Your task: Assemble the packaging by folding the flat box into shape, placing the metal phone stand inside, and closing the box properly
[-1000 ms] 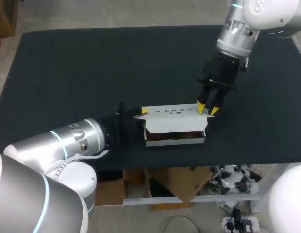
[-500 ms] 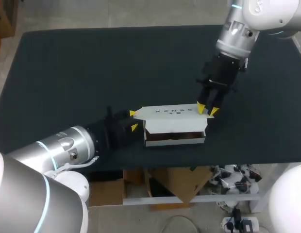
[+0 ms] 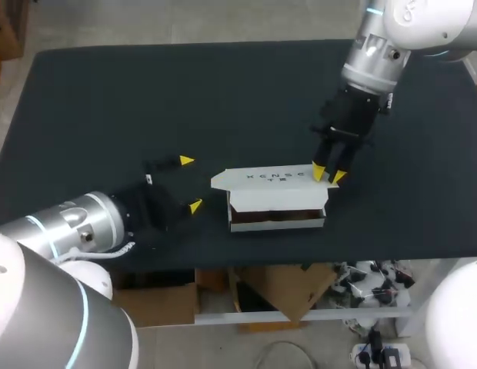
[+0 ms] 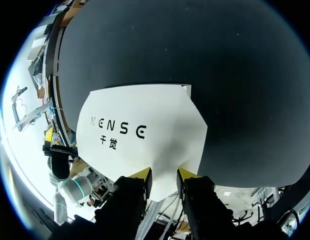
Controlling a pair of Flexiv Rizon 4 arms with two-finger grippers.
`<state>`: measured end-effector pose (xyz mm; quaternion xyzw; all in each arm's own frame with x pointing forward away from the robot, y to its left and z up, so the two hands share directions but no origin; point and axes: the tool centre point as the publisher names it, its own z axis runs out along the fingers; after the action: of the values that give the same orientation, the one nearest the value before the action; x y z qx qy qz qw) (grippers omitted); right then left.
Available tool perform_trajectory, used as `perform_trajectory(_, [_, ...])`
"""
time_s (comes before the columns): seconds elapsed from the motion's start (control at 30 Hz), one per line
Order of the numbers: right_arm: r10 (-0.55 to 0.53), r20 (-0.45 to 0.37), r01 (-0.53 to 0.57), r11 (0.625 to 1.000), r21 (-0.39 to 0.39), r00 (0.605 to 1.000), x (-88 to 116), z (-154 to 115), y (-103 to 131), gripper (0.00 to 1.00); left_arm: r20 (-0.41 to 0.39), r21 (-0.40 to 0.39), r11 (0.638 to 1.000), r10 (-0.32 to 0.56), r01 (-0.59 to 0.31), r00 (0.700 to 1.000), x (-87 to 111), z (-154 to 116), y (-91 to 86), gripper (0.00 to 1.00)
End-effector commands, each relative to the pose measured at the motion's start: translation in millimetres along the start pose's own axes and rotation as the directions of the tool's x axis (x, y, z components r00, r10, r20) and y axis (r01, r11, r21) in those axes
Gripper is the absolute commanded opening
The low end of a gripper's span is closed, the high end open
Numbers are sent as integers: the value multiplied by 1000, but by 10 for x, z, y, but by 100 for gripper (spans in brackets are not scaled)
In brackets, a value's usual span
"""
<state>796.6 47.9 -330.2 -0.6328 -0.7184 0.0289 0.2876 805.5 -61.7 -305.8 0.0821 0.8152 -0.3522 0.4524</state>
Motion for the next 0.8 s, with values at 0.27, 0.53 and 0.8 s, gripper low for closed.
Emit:
perform_trajectory(0.27, [1, -3, -1, 1000, -12, 1000, 9, 11, -19, 34, -322, -135, 976, -208, 173, 924, -474, -126, 105, 100])
perform_trajectory(0.53, [-2, -9, 2, 1000, -18, 1000, -6, 13, -23, 34, -261, -316, 919, -325, 237, 909, -635, -71, 237, 100])
perform_trajectory(0.8, [2, -14, -2, 1000, -17, 1000, -73, 32, -5, 34, -261, -316, 919, -325, 237, 909, -635, -71, 237, 100])
